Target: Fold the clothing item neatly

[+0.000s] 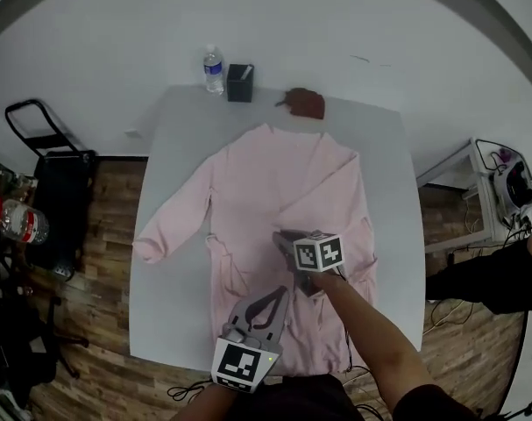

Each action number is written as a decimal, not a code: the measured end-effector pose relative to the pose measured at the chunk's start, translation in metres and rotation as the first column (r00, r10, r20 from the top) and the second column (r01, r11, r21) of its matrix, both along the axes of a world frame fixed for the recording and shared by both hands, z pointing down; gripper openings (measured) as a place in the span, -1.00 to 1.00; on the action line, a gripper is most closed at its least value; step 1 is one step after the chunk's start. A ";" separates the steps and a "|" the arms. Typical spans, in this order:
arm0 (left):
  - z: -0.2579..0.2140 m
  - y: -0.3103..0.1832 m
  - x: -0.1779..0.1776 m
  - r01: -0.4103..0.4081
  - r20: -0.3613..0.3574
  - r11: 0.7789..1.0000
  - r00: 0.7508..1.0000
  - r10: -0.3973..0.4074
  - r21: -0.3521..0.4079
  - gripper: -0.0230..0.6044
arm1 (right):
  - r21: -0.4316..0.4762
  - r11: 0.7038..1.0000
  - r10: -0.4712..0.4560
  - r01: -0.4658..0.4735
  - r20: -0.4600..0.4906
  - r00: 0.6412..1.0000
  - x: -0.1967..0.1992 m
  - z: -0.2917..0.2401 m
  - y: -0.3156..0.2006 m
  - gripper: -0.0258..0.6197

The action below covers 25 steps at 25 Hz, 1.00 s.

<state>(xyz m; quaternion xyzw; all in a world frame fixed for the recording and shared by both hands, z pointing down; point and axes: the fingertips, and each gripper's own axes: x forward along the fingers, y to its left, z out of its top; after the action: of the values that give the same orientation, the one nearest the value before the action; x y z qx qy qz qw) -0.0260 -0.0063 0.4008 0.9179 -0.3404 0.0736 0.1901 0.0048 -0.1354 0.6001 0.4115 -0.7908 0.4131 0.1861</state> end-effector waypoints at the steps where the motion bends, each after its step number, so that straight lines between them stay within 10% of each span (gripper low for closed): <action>1: 0.002 -0.002 -0.004 0.010 -0.002 1.000 1.000 -0.010 -0.002 -0.91 | -0.014 1.000 -0.010 0.010 -0.020 1.000 0.000 0.010 0.001 -0.81; 8: 0.026 -0.029 -0.063 0.140 -0.020 0.990 0.990 -0.141 -0.018 -0.91 | 0.031 0.987 -0.147 0.158 -0.232 0.962 -0.031 0.016 0.013 -0.38; 12: 0.053 -0.052 -0.143 0.337 -0.005 0.940 0.941 -0.338 -0.055 -0.91 | 0.164 0.952 -0.214 0.257 -0.238 0.947 -0.086 -0.036 0.020 -0.38; 18: 0.106 -0.070 -0.257 0.619 0.027 0.770 0.782 -0.623 -0.154 -0.75 | 0.214 0.896 -0.364 0.390 -0.148 0.919 -0.165 -0.066 0.037 -0.39; 25: 0.172 -0.081 -0.303 0.762 0.025 0.528 0.578 -0.816 -0.375 -0.30 | 0.220 0.870 -0.444 0.442 -0.043 0.895 -0.196 -0.088 0.058 -0.39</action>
<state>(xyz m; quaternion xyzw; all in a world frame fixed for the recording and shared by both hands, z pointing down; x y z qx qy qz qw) -0.3286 -0.0869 0.5726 0.6173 -0.6847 -0.0330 0.3861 -0.1908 -0.0779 0.5124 0.2359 -0.9063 0.2694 0.2245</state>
